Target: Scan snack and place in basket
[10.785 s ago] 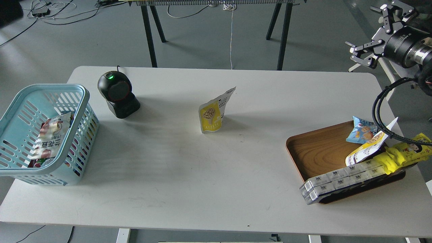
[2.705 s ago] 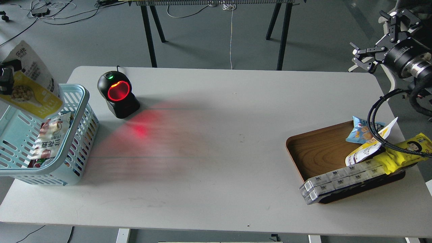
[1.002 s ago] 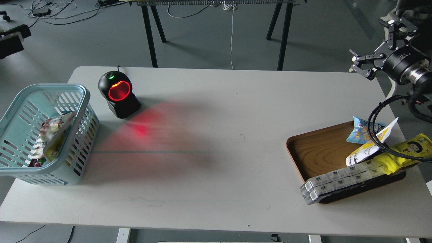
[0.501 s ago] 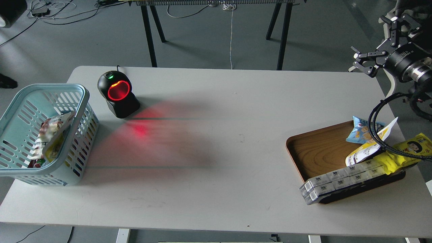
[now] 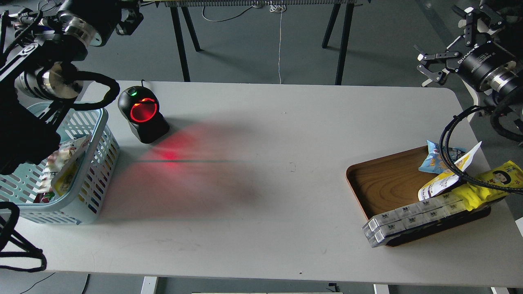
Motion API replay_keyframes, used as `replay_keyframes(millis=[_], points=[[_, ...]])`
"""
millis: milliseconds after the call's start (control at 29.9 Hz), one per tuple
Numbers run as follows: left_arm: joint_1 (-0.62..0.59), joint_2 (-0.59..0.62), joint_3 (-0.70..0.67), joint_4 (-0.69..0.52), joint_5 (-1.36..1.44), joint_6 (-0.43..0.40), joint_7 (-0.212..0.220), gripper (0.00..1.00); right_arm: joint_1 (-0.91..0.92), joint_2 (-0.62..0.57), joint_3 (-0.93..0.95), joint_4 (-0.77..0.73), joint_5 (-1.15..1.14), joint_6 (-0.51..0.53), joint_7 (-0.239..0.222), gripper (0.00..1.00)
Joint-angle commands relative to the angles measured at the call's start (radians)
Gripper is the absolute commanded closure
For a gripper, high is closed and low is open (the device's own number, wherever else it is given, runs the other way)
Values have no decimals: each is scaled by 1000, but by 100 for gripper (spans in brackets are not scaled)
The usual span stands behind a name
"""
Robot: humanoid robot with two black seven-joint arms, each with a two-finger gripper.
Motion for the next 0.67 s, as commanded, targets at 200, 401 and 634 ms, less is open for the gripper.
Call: replay_keyframes(millis=[200, 401, 634], points=[[95, -60, -40, 34, -98, -68, 75, 0, -85, 2, 112, 80, 0, 4, 12, 1], [107, -72, -46, 32, -104, -63, 87, 0, -88, 43, 120, 77, 0, -1, 26, 1], [110, -72, -82, 32, -116, -71, 86, 0, -87, 45, 121, 74, -1, -4, 30, 1]])
